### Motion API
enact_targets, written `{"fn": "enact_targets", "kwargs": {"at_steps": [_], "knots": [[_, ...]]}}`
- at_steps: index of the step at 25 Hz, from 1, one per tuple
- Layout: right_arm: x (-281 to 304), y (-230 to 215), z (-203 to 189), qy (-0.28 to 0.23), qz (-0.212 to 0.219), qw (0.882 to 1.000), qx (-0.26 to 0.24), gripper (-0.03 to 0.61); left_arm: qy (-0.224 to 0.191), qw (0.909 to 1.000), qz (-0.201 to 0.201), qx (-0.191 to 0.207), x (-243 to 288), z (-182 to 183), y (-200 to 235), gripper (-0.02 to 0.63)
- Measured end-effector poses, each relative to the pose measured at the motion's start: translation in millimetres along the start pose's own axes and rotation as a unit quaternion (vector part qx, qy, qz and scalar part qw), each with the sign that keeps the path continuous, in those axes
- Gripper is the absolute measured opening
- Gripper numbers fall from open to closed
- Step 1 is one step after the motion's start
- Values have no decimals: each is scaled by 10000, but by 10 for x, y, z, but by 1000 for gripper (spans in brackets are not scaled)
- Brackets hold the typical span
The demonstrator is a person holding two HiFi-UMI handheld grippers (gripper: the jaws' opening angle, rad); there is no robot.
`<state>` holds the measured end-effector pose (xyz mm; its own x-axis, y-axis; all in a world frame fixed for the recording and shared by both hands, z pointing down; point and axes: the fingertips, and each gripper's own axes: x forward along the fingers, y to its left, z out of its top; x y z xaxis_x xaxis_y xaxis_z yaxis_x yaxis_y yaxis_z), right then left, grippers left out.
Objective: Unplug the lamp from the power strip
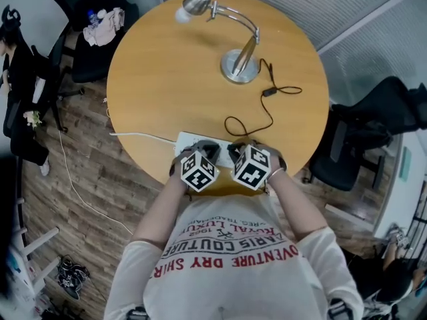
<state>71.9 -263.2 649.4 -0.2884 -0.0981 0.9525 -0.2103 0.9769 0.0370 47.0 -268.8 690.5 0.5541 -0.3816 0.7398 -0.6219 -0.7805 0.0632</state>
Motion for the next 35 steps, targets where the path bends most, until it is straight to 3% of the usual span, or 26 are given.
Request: {"fn": "enact_targets", "kwargs": {"at_steps": [7,16,19,22,25,28,32,35], "knots": [[-185,-202,-17,-99,-94,9993,337,72,15,10000,-38,-7,19,0,-18,31],[-255,-110,-12,-648,-377,9944,743,72,-25,10000,-26,13,7,-12,0,31],[-293,-124,34,-1060,-529,9890,883,72,-39,10000,-58,-1,4,-11,-4,31],[-406,-173,128,-1624,-779,9781,1039,72,-74,9999,-86,5,2,-18,-5,31],[-571,-229,225,-2250,-1050,9600,1292,74,-74,9998,-178,27,-68,-8,-18,31],[-738,-292,249,-2673,-1199,9425,1606,74,-253,9995,25,171,-238,111,39,31],[-996,-377,271,-3195,-1293,9174,1991,74,-853,9957,349,107,-587,430,171,31],[-1216,-418,327,-3614,-1481,8980,2027,74,-1503,9869,580,-6,-904,751,281,31]]}}
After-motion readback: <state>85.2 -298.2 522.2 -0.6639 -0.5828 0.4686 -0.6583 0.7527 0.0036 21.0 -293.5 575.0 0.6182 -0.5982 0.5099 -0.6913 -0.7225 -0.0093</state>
